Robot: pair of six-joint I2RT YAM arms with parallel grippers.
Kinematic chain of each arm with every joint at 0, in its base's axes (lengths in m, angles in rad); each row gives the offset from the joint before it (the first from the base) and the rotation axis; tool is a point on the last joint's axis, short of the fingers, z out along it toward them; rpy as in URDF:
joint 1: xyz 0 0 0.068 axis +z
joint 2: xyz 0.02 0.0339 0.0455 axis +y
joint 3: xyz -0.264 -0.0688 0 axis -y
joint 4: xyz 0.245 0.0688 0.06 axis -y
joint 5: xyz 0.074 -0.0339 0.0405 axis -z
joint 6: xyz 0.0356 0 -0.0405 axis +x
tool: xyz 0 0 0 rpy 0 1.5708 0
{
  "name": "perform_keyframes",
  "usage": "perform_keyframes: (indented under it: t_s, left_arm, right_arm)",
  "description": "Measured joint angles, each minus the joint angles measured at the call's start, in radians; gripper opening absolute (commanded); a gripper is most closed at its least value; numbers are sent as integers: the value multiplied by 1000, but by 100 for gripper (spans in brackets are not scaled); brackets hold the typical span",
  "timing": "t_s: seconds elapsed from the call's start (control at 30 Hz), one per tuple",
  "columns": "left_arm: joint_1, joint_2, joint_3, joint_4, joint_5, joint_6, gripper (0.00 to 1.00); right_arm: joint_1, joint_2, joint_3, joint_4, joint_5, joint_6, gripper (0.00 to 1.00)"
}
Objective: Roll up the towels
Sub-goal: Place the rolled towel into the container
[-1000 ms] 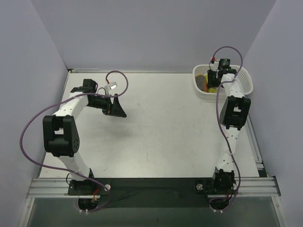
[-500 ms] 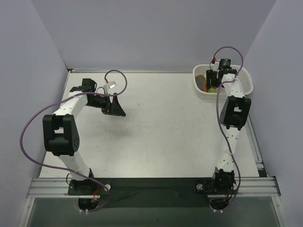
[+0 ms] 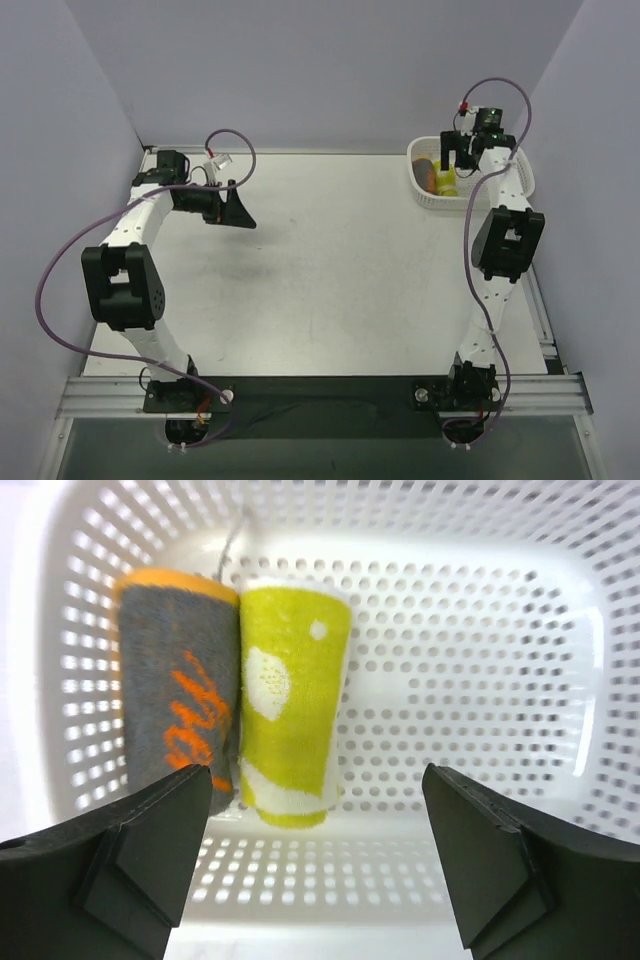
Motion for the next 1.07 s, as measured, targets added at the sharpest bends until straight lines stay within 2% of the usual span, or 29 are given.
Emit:
perform_keyframes:
  t_s: [0.2,0.27,0.4,0.53,0.7,0.93,1.07]
  left_arm:
    - [23,-28,19,-1,-129,4,97]
    - [21,-48,24,-2,-185,12,97]
    - [21,-93,54,-9,-294,39,97]
    - [21,-183,16,3,-379,55,97]
    - [-15,-336,-160,27,-467,92,97]
    - [-192,-436,-390,83,-605,109,97]
    - [-223,-460,-461,105,-649,108,97]
  right_arm:
    - [3,-192,-12,-28,-49,14,95]
    - [7,-273,-47,-46,-81,23,100]
    - [29,-448,-167,-104,-134,38,100]
    - [80,-652,-381,-142,-194,68,100]
    - [171,-873,-719,-171,-253,113,100]
    - [261,-1001,-1102,-143,-294,138,100]
    - [263,-1069,-1184,-144,-303,137,100]
